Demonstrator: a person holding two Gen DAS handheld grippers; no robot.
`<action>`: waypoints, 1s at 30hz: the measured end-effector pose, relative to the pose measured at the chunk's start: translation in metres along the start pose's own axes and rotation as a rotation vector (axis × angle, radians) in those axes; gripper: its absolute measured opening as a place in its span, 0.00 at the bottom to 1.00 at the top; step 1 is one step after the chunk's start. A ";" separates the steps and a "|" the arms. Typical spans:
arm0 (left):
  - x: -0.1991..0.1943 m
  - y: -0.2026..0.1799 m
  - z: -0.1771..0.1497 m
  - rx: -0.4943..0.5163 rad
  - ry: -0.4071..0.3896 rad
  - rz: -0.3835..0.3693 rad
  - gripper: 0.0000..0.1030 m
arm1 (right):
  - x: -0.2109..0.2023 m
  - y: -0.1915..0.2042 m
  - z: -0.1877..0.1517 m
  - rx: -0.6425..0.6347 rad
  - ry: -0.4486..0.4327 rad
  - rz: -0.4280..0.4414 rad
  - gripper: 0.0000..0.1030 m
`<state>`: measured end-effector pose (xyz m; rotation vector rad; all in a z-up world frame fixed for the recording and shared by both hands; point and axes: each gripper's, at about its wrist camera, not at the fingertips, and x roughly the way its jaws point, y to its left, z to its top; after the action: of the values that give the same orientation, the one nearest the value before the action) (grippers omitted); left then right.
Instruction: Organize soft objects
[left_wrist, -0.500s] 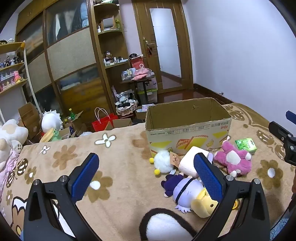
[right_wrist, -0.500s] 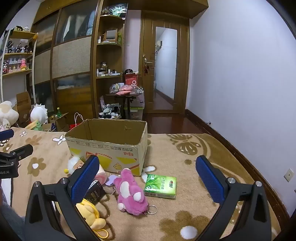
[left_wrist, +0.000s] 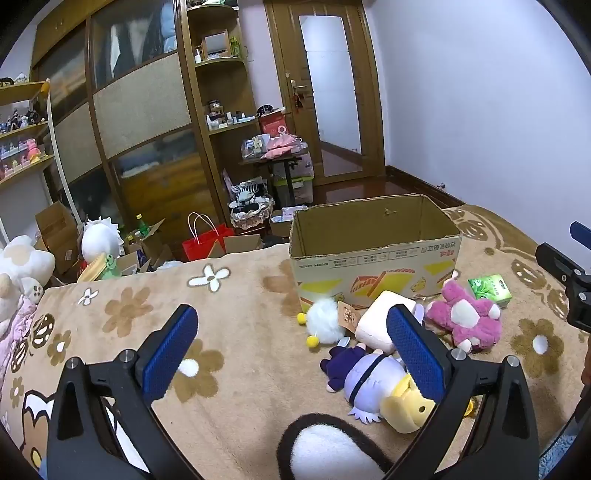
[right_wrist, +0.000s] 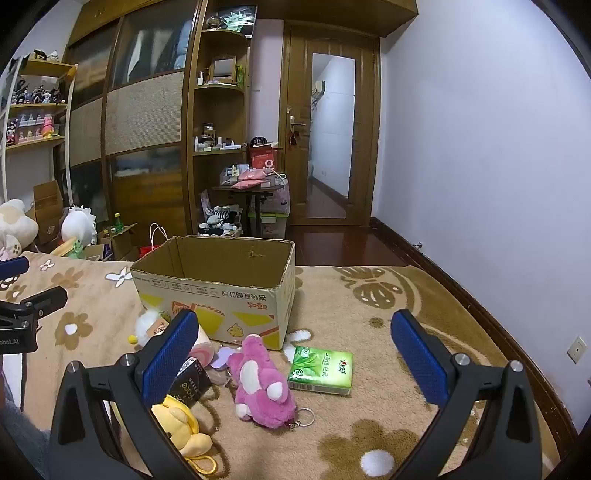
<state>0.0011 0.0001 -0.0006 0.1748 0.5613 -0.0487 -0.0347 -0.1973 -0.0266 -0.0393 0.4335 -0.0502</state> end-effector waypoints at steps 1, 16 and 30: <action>0.000 0.000 0.000 0.001 -0.001 -0.001 0.98 | 0.000 -0.001 0.000 0.000 0.000 0.002 1.00; -0.001 -0.001 -0.003 0.006 -0.005 0.005 0.98 | 0.000 -0.001 0.000 0.002 0.003 0.004 1.00; -0.001 -0.001 -0.003 0.007 -0.005 0.004 0.98 | 0.000 -0.001 -0.001 0.002 0.006 0.004 1.00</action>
<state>-0.0020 -0.0005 -0.0027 0.1831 0.5558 -0.0473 -0.0350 -0.1984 -0.0273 -0.0363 0.4393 -0.0471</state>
